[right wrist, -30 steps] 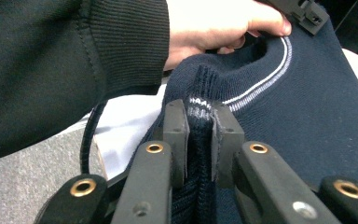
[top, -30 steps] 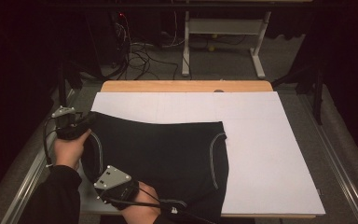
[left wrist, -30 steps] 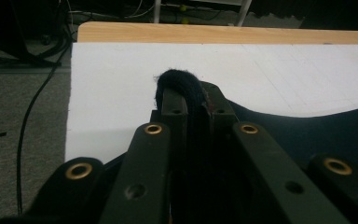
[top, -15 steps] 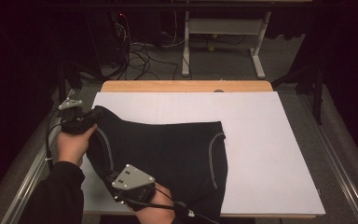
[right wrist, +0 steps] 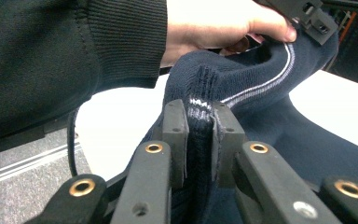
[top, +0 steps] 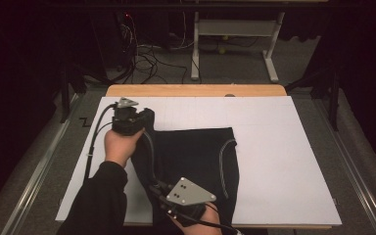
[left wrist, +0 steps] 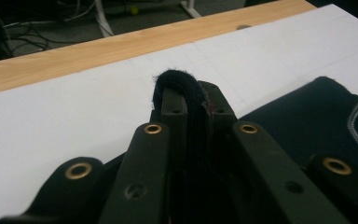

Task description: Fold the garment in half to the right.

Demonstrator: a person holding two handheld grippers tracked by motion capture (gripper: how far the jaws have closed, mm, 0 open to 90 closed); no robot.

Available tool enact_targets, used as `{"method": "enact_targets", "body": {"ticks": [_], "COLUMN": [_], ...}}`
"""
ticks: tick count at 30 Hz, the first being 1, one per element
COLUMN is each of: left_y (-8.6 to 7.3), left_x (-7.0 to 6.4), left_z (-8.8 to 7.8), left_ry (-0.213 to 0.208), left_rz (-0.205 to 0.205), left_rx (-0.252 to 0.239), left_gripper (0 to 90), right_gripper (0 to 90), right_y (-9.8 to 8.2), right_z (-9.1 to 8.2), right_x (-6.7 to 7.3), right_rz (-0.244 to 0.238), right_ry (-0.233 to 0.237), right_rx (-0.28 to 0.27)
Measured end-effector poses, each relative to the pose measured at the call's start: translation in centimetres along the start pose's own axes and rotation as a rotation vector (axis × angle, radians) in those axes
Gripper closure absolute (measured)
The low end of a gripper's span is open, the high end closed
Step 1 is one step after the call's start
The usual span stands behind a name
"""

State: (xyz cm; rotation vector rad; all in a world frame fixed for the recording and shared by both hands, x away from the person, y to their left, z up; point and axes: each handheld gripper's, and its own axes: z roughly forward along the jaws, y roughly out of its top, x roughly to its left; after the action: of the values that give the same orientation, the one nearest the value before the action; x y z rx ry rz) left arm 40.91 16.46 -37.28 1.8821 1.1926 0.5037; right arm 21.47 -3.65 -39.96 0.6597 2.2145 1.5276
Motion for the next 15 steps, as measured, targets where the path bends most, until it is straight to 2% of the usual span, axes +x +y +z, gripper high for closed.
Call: {"method": "enact_targets", "body": {"ticks": [5,11,15], "left_y": [0.6,1.4,1.7], "left_x": [-2.6,-5.6,-7.1], "left_z": [2.3,4.5,5.7], "left_ry": [-0.015,-0.031,-0.042], "left_rz": [0.012,0.032,0.032], "left_rx": [0.019,0.015,0.016], "left_gripper": [77.9,77.8,77.7], "right_gripper": [79.1,79.0,78.9], "right_y": [-1.6,-3.4,-4.6], "right_z": [-1.9,-4.1,-5.3], "right_x": [-1.5,-3.3,-4.4], "right_rz": [0.021,0.052,0.069], "right_ry": [-0.03,-0.075,-0.102], "right_rx": [0.013,0.028,0.039]}}
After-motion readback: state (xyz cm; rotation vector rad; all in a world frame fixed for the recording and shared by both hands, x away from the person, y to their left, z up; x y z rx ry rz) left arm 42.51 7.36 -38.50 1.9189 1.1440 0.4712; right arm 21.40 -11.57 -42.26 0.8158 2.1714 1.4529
